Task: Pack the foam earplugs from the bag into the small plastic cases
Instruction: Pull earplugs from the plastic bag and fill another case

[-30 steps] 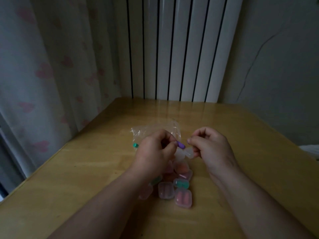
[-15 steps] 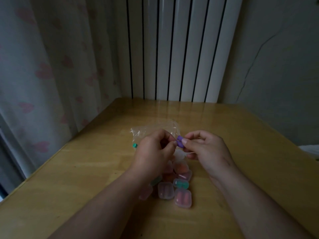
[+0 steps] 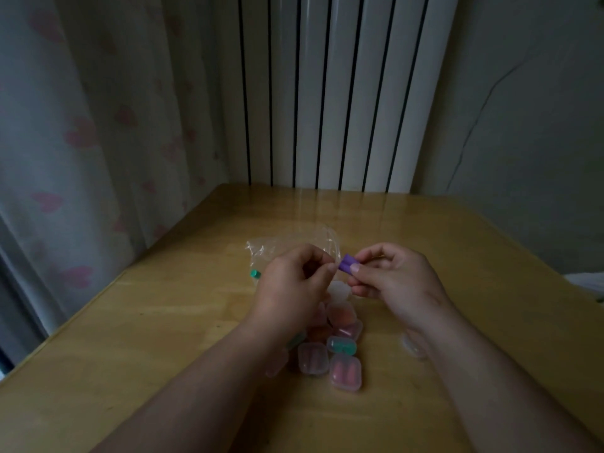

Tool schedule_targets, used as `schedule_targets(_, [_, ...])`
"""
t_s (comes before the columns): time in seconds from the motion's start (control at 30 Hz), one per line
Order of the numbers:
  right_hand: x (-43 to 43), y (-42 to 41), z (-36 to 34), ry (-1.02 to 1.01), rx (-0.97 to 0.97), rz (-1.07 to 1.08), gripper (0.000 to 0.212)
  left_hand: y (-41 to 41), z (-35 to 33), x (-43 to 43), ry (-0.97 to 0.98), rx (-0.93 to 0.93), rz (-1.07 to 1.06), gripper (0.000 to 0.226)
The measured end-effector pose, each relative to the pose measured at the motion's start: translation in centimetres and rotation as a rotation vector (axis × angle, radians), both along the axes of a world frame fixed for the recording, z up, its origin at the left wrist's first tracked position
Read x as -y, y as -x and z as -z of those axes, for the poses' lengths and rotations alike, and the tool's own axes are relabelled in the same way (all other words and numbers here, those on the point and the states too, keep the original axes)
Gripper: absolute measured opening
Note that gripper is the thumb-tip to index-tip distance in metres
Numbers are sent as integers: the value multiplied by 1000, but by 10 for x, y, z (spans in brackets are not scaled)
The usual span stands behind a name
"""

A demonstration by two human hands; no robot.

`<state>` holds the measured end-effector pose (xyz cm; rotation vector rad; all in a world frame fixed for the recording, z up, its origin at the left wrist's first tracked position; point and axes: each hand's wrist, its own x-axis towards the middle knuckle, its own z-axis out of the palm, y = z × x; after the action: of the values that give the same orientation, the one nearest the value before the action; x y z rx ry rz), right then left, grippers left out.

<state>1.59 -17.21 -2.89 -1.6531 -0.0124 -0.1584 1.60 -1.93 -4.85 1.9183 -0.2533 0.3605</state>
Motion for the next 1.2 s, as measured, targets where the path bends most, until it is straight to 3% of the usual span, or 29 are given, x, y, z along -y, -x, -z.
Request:
schedule_targets(0.17, [13, -7, -1, 67, -16, 37, 13, 1, 2, 5, -78, 23, -22, 15])
schedule_targets(0.37, [32, -13, -2, 230, -53, 96, 13, 13, -8, 19, -406, 137, 173, 3])
schedule_targets(0.53, [43, -19, 0, 341, -90, 139, 12, 17, -2, 36, -871, 332, 322, 30])
schedule_targets(0.77, [46, -19, -4, 348, -94, 163, 7, 18, 1, 38, -1138, 270, 554, 58])
schedule_targets(1.0, [42, -16, -5, 345, -100, 149, 10, 17, 5, 41, -1180, 268, 609, 51])
schedule_targets(1.2, [41, -16, -4, 310, -71, 163, 11, 13, -1, 30, -958, 375, 476, 39])
